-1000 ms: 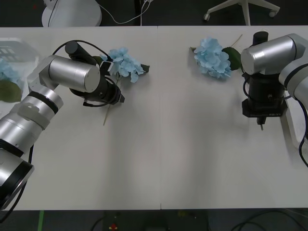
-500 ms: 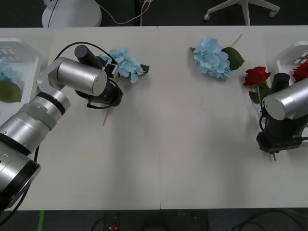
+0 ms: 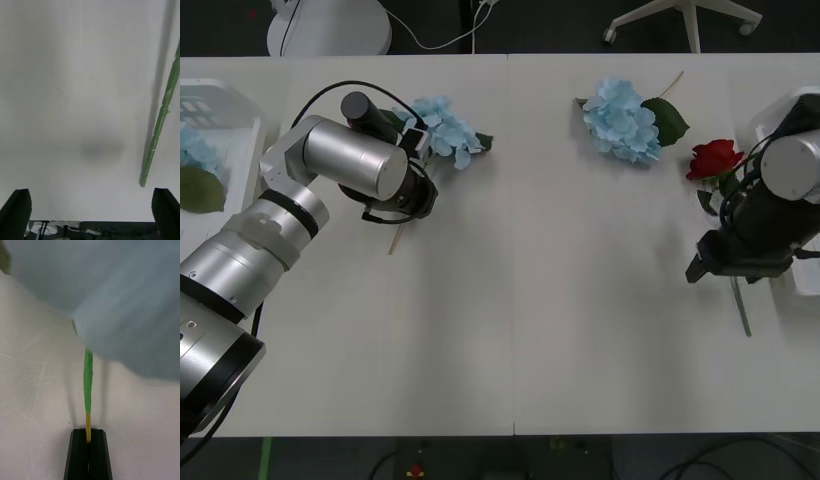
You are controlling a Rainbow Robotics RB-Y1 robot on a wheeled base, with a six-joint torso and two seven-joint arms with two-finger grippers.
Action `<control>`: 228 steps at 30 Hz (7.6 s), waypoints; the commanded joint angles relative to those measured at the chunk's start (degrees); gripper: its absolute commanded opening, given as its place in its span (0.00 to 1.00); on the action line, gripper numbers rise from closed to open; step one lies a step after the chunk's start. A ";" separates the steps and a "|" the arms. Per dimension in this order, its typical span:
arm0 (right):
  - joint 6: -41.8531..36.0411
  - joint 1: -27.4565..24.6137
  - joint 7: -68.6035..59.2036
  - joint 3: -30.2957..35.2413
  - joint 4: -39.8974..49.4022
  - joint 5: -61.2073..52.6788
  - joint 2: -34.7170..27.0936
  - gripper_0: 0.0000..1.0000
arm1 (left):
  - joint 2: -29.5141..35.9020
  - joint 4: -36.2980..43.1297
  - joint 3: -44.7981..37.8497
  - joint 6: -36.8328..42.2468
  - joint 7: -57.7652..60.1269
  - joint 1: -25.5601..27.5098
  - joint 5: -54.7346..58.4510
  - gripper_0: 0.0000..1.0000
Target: Put the red flowers into the right box and the blue flowers into the left box
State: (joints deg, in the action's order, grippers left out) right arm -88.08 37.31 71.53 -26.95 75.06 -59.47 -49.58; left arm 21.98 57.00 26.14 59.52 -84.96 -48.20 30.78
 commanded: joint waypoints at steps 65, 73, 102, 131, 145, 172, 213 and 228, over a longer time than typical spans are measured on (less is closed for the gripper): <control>16.98 27.12 12.67 5.59 -39.20 13.06 12.05 0.00 | 33.39 -0.48 -29.21 -16.98 -16.20 28.43 6.75 1.00; 11.26 31.86 13.90 5.33 -37.18 12.88 6.68 0.00 | 33.39 12.79 -33.43 -8.55 -17.79 28.43 5.96 1.00; 27.88 29.75 25.94 5.15 -49.48 46.11 0.00 0.00 | 32.24 38.54 -60.15 31.97 -64.19 30.63 30.65 1.00; 32.53 23.16 14.87 7.53 -49.48 45.31 4.93 0.51 | 32.24 37.84 -34.40 18.44 -70.04 31.07 67.92 1.00; 19.53 28.00 38.25 8.58 -42.10 27.91 -2.37 0.98 | 32.24 27.11 -15.06 15.97 -70.04 18.06 70.56 1.00; 23.48 30.19 41.76 9.72 -37.88 19.65 14.16 0.98 | 32.33 26.32 -6.80 9.12 -70.04 13.49 73.98 1.00; 34.20 31.86 40.71 5.86 -48.07 19.21 23.56 0.00 | 32.33 26.32 -6.80 9.12 -70.04 13.49 73.98 1.00; 13.37 29.49 39.74 -3.20 -47.99 -5.57 19.87 0.00 | 32.33 26.32 -6.80 9.12 -70.04 13.49 73.98 1.00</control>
State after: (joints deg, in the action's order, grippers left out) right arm -72.21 65.57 114.19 -25.67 26.58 -58.56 -27.28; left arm 52.42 83.00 19.05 69.26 -150.78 -32.36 103.93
